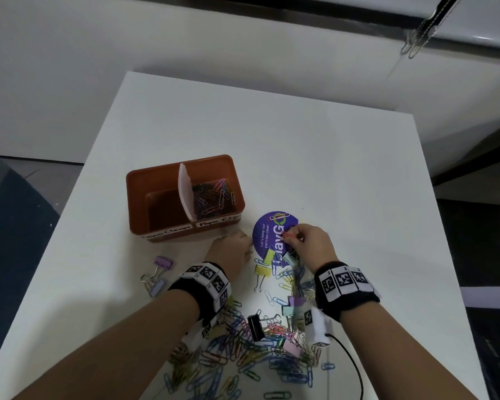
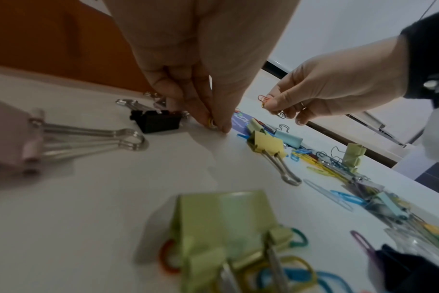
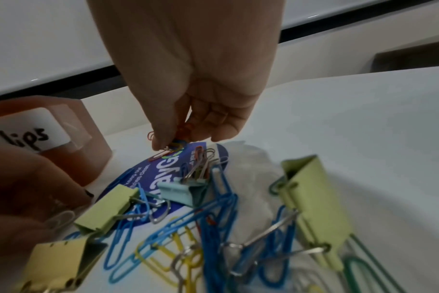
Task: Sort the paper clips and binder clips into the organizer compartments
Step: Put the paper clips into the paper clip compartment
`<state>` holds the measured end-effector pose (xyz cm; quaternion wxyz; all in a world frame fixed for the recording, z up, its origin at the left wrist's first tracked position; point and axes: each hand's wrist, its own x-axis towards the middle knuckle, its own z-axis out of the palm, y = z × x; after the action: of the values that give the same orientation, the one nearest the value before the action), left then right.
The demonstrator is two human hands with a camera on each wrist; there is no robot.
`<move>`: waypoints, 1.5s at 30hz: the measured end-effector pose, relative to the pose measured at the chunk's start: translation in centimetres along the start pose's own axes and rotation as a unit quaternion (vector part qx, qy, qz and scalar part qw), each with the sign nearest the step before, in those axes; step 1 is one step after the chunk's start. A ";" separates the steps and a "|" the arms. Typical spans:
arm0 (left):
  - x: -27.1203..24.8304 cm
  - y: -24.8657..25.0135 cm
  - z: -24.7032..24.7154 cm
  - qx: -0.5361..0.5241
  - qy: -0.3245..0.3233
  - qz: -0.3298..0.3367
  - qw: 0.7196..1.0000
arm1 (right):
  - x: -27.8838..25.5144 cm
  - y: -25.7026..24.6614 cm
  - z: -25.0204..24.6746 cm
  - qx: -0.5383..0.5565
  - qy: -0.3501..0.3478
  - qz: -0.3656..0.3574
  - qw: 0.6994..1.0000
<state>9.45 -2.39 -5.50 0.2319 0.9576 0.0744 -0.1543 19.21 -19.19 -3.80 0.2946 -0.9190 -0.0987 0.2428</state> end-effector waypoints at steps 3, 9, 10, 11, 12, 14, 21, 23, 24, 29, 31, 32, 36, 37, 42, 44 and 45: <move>0.3 0.4 0.1 0.024 -0.006 -0.008 1.000 | -0.1 0.1 0.0 0.009 -0.017 -0.001 1.000; 0.7 1.6 0.1 0.080 -0.008 -0.032 0.996 | -0.5 0.0 -0.1 0.018 -0.046 -0.001 0.999; 0.6 1.6 0.1 0.092 -0.009 -0.030 0.995 | -0.6 -0.1 0.0 0.019 -0.054 0.003 0.998; 0.6 1.6 0.1 0.105 -0.012 -0.028 0.994 | -0.8 -0.2 0.2 0.019 -0.063 0.011 0.998; 0.5 1.5 0.1 0.115 -0.017 -0.025 0.993 | -1.0 -0.4 0.5 0.016 -0.068 0.018 0.997; 0.3 1.4 -0.2 0.133 -0.026 -0.020 0.991 | -1.3 -0.7 1.0 -0.011 -0.076 0.022 0.997; -0.7 0.9 -0.6 0.211 -0.029 0.038 0.976 | -1.6 -1.1 1.9 -0.163 -0.092 -0.002 0.982; -0.7 0.6 -0.3 0.206 -0.026 0.044 0.977 | -1.7 -1.2 2.0 -0.180 -0.087 -0.014 0.980; -0.7 0.5 -0.2 0.201 -0.023 0.047 0.978 | -1.8 -1.2 2.0 -0.185 -0.085 -0.019 0.979; -1.0 -0.2 0.4 0.085 -0.006 0.044 0.995 | -2.1 -0.9 1.7 -0.153 -0.066 -0.027 0.986; -1.1 0.1 0.5 0.030 -0.006 0.038 0.999 | -2.2 -0.8 1.5 -0.125 -0.060 -0.022 0.990; -1.1 0.3 0.6 0.016 -0.003 0.038 0.999 | -2.2 -0.7 1.4 -0.115 -0.059 -0.022 0.991; -0.7 1.0 0.6 0.008 -0.007 0.045 0.999 | -2.0 -0.4 0.8 -0.101 -0.059 -0.005 0.993; -0.6 1.0 0.6 0.012 -0.006 0.048 0.999 | -2.0 -0.4 0.6 -0.104 -0.060 -0.003 0.993; -0.3 1.1 0.3 0.056 -0.031 0.051 0.997 | -1.5 -0.5 0.5 -0.058 -0.058 -0.007 0.997; -0.2 0.9 0.3 0.065 -0.049 0.047 0.996 | -1.4 -1.0 0.8 -0.046 -0.056 -0.011 0.997; -0.1 0.7 0.3 0.067 -0.059 0.042 0.995 | -1.3 -1.3 1.0 -0.040 -0.060 -0.011 0.997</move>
<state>9.44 -3.11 -5.40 0.1777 0.9623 0.0102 -0.2057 17.56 -18.05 -3.20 0.2537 -0.9125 -0.1364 0.2904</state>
